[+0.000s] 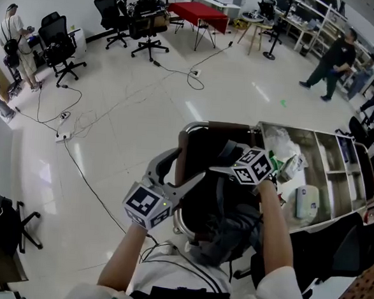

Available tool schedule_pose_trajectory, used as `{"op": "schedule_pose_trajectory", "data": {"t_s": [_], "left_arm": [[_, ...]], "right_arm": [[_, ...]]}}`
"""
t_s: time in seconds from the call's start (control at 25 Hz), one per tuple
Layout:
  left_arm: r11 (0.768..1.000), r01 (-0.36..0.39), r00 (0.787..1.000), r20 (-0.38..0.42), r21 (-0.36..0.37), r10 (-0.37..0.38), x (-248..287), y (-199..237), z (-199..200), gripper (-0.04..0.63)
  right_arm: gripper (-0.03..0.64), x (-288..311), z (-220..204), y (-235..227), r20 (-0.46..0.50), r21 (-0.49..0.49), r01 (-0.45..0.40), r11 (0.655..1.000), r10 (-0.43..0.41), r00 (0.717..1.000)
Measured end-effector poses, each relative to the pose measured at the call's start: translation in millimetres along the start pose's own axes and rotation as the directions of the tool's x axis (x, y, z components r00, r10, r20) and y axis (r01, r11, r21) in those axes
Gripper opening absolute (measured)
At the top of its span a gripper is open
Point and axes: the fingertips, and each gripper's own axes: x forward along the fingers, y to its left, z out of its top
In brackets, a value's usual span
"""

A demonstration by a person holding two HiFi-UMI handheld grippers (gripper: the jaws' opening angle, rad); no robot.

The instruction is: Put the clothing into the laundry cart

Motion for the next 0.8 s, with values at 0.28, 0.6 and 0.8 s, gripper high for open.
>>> {"op": "schedule_pose_trajectory", "data": {"t_s": [0.28,0.6,0.8], "left_arm": [[1.0,0.006,1.0,-0.004,-0.006,-0.006,-0.6,-3.4,-2.6,0.33],[0.999,0.036,0.999,-0.001,-0.002,-0.036,1.9,-14.8,-2.3,0.33],[0.999,0.028,1.0,-0.005,0.026,-0.028,4.8,-20.2,-4.8,0.33]], "right_arm": [[0.471,-7.9,-73.9,26.5,-0.336,-0.059,-0.105,0.993,0.08,0.939],[0.466,-34.6,-10.0,18.8,0.062,-0.147,0.09,0.985,-0.082,0.995],[0.463,-79.4,28.7,18.8,0.322,-0.059,0.253,0.966,-0.221,0.921]]}}
